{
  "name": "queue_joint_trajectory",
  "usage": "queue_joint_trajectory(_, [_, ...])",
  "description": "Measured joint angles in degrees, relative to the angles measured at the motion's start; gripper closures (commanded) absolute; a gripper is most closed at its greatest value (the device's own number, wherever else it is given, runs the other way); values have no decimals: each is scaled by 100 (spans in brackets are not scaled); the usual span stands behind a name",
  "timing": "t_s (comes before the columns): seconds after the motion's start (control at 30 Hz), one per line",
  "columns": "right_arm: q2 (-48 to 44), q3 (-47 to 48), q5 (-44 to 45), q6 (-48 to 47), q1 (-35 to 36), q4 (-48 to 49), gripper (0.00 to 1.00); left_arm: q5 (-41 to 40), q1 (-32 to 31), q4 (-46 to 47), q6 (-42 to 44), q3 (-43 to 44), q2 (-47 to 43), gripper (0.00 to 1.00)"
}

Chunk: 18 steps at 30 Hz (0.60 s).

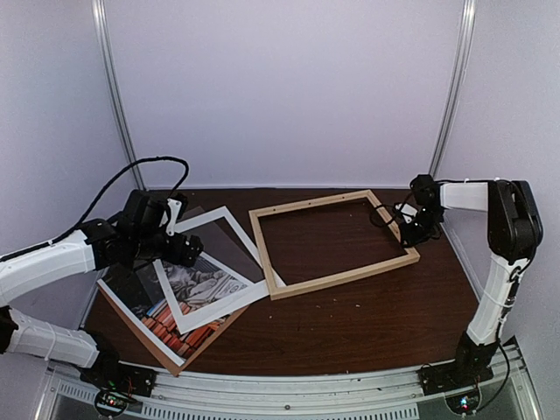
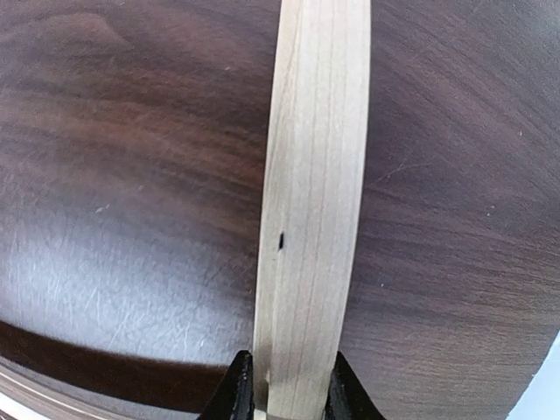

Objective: Put the photo into the frame
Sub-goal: Adjust the frame body at the center of the board.

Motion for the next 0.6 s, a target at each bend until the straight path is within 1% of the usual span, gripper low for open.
queue_joint_trajectory(0.17, [-256,-210,-175,-459,-87,15,91,177,-63,52,146,57,144,2])
queue_joint_trajectory(0.33, [-299,-229,-393,-798,-192,7,88,284,-146,175,260,98,286,2])
queue_joint_trajectory(0.53, [87,4,-387,-883,-227,-166,83,328,-181,243,293,146,459,2])
queue_joint_trajectory(0.6, [201,59,-363,-863,-227,-201,78,334,-186,271,293,146,483,2])
